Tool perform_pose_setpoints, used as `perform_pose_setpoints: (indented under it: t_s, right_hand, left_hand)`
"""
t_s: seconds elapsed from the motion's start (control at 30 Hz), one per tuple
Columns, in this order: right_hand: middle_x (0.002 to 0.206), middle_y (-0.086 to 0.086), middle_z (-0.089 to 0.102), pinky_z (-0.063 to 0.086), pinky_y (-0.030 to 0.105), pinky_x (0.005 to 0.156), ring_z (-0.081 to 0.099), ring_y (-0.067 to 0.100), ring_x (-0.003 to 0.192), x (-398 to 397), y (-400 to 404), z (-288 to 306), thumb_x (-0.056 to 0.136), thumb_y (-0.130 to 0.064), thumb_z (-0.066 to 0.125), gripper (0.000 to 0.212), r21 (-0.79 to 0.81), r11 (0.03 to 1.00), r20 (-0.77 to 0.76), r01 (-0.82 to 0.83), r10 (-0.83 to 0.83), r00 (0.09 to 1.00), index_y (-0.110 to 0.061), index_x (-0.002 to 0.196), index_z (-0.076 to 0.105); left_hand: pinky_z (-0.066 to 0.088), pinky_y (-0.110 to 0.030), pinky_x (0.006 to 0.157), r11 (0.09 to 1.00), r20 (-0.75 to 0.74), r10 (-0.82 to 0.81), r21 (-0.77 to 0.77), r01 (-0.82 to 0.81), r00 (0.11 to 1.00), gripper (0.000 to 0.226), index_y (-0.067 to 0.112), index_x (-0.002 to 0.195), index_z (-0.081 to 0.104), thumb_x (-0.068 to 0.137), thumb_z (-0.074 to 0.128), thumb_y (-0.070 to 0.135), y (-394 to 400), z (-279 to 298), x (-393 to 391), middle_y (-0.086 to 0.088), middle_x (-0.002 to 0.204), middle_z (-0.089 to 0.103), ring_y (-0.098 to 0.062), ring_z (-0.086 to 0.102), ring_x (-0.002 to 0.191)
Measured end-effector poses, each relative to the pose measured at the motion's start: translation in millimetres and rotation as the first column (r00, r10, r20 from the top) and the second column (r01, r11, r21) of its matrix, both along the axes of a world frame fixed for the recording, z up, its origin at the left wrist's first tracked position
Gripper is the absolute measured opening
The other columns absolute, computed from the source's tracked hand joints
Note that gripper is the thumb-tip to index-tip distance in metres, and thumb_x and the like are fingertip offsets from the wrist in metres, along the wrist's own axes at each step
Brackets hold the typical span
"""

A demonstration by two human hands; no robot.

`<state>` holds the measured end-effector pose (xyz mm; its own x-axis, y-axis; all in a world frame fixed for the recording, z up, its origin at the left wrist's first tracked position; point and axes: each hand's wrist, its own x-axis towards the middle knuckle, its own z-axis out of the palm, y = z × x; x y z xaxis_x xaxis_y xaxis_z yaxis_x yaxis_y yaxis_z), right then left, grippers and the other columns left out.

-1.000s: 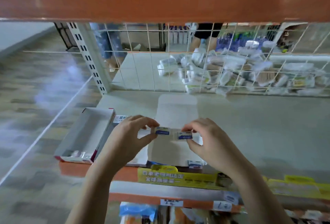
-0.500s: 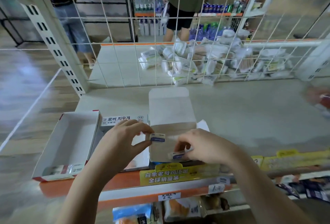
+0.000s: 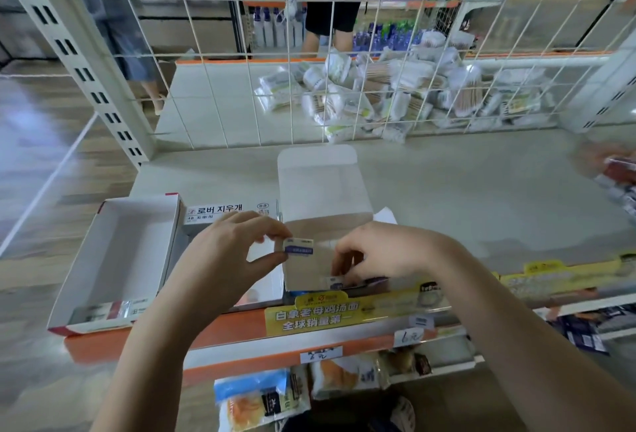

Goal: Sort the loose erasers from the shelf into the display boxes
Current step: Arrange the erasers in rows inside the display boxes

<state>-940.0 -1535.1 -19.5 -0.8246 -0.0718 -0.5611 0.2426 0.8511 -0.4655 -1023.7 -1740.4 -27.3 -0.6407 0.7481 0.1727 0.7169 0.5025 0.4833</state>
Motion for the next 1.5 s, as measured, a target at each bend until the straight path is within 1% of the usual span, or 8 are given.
perform_pose_setpoints:
  t_s: [0.23,0.53,0.8,0.97,1.07,1.2,1.4,1.5]
  right_hand:
    - [0.083,-0.019,0.058,0.051,0.024,0.074,0.062,0.009,0.082,-4,1,-6,0.089,-0.02,0.06,0.012,-0.004,1.0,-0.037,0.012,-0.012,0.999,-0.024,0.099,0.066]
    - [0.103,-0.005,0.067,0.055,0.033,0.082,0.065,0.016,0.088,-7,4,-7,0.088,-0.017,0.061,0.017,0.008,1.0,-0.009,0.006,-0.006,1.0,-0.021,0.103,0.069]
    - [0.098,0.0,0.069,0.055,0.034,0.079,0.066,0.018,0.085,-7,2,-9,0.087,-0.013,0.06,0.017,0.064,0.998,-0.03,-0.027,0.029,0.999,-0.015,0.1,0.07]
    - [0.1,0.0,0.069,0.054,0.031,0.08,0.066,0.015,0.087,-8,2,-8,0.088,-0.013,0.059,0.018,0.08,0.996,-0.036,-0.033,0.036,0.999,-0.017,0.102,0.069]
    - [0.102,-0.008,0.066,0.045,0.024,0.086,0.062,0.01,0.09,-5,6,-1,0.09,-0.017,0.058,0.017,0.102,0.995,-0.118,0.001,0.011,0.993,-0.022,0.102,0.068]
    - [0.094,-0.011,0.06,0.04,0.013,0.069,0.058,0.006,0.087,0,18,11,0.09,-0.023,0.059,0.016,0.129,0.989,-0.274,0.072,-0.034,0.961,-0.023,0.105,0.065]
    - [0.103,-0.005,0.055,0.035,0.022,0.075,0.047,0.01,0.088,4,51,18,0.088,-0.024,0.061,0.023,0.245,0.898,-0.542,0.366,-0.186,0.819,-0.017,0.11,0.059]
    - [0.105,-0.003,0.054,0.036,0.024,0.075,0.047,0.012,0.087,4,61,13,0.087,-0.03,0.063,0.029,0.251,0.863,-0.529,0.439,-0.257,0.809,-0.015,0.111,0.056]
  left_hand:
    - [0.04,-0.015,0.068,1.0,0.012,-0.025,0.0,0.025,1.0,0.021,0.032,0.095,0.068,0.076,0.073,0.026,4,-3,4,0.025,0.084,0.054,0.0,0.049,0.079]
    - [0.034,-0.011,0.063,0.992,-0.05,-0.073,-0.111,0.067,0.996,0.021,0.034,0.092,0.068,0.072,0.075,0.032,14,1,5,0.019,0.088,0.063,-0.006,0.046,0.079]
    - [0.041,-0.019,0.084,0.962,-0.04,-0.114,-0.256,0.1,0.993,0.024,0.039,0.11,0.058,0.087,0.056,0.045,24,12,14,0.024,0.111,0.055,-0.001,0.039,0.105]
    - [0.042,-0.024,0.088,0.919,-0.066,-0.163,-0.372,0.127,0.984,0.024,0.037,0.114,0.056,0.091,0.051,0.041,39,14,18,0.02,0.115,0.054,-0.005,0.038,0.107]
    - [0.04,-0.022,0.087,0.9,-0.08,-0.186,-0.414,0.137,0.979,0.023,0.035,0.113,0.057,0.091,0.052,0.039,44,13,18,0.019,0.115,0.055,-0.007,0.039,0.107]
    - [0.037,-0.021,0.083,0.884,-0.102,-0.196,-0.45,0.131,0.975,0.023,0.034,0.113,0.058,0.09,0.053,0.038,45,11,17,0.018,0.112,0.055,-0.008,0.04,0.106]
    - [0.037,-0.022,0.082,0.872,-0.126,-0.211,-0.473,0.128,0.969,0.018,0.031,0.107,0.061,0.091,0.052,0.032,51,4,18,0.016,0.105,0.058,-0.009,0.039,0.101]
    - [0.034,-0.023,0.082,0.866,-0.13,-0.212,-0.484,0.125,0.969,0.018,0.031,0.106,0.061,0.091,0.051,0.036,53,3,17,0.016,0.104,0.059,-0.009,0.036,0.097]
